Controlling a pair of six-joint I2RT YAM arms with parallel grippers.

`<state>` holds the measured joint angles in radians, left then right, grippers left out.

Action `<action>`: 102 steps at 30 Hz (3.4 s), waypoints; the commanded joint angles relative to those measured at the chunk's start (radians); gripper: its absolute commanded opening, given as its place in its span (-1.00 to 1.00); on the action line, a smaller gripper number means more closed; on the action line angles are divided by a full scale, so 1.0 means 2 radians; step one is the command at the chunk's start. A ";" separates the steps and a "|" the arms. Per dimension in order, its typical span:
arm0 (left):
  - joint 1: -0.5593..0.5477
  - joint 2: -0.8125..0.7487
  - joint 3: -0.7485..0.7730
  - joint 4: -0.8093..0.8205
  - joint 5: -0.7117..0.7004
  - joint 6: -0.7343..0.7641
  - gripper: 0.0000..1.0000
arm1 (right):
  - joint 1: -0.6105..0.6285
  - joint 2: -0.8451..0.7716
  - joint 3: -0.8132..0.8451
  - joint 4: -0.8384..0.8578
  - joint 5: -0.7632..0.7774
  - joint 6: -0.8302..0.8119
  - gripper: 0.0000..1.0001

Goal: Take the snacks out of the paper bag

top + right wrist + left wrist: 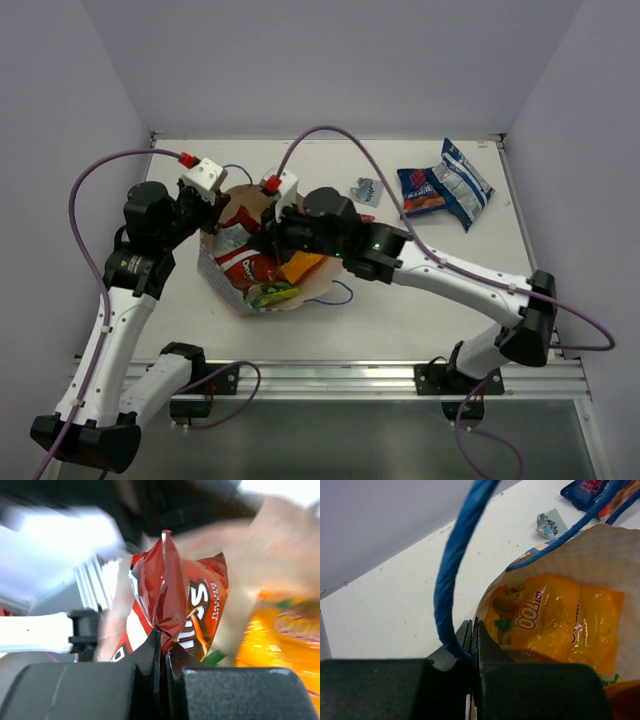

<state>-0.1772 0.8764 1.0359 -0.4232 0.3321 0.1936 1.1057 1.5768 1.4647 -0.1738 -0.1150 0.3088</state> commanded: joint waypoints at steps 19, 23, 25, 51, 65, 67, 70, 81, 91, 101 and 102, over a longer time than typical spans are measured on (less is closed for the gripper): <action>0.001 -0.013 0.008 0.061 -0.044 -0.006 -1.00 | -0.188 -0.425 -0.170 -0.049 0.271 -0.116 -1.00; 0.001 -0.013 0.009 0.063 -0.040 -0.006 -1.00 | -0.222 -0.446 -0.244 -0.070 0.318 -0.092 -1.00; 0.001 -0.013 0.009 0.063 -0.039 -0.007 -1.00 | -0.253 -0.444 -0.272 -0.072 0.299 -0.060 -1.00; 0.001 -0.032 0.006 0.066 0.018 0.010 -1.00 | -0.386 -0.084 -0.472 0.467 -0.084 0.321 -0.85; 0.001 0.007 0.043 0.071 0.082 0.040 -1.00 | -0.386 -0.323 -0.396 0.000 0.110 0.111 0.96; 0.001 0.016 0.053 0.071 0.093 0.050 -1.00 | -0.385 -0.350 -0.371 -0.020 0.090 0.070 0.98; 0.001 0.020 0.063 0.068 0.106 0.067 -1.00 | -0.366 -0.360 -0.330 -0.048 0.046 0.022 0.98; 0.001 0.010 0.033 0.064 0.112 0.069 -1.00 | -0.093 -0.256 -0.193 0.005 0.066 -0.042 0.93; 0.001 -0.037 -0.003 0.054 0.124 0.070 -1.00 | 0.023 -0.084 -0.119 0.045 0.115 -0.144 0.90; 0.000 -0.042 -0.011 0.050 0.103 0.046 -1.00 | 0.013 0.054 -0.094 0.088 0.224 -0.159 0.91; 0.000 -0.041 -0.011 0.050 0.103 0.044 -1.00 | 0.009 0.064 -0.089 0.099 0.233 -0.158 0.91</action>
<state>-0.1772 0.8150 1.0073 -0.4091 0.5407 0.3069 1.1385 1.6768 1.2270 -0.0658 0.2436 0.0113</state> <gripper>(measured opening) 0.039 0.954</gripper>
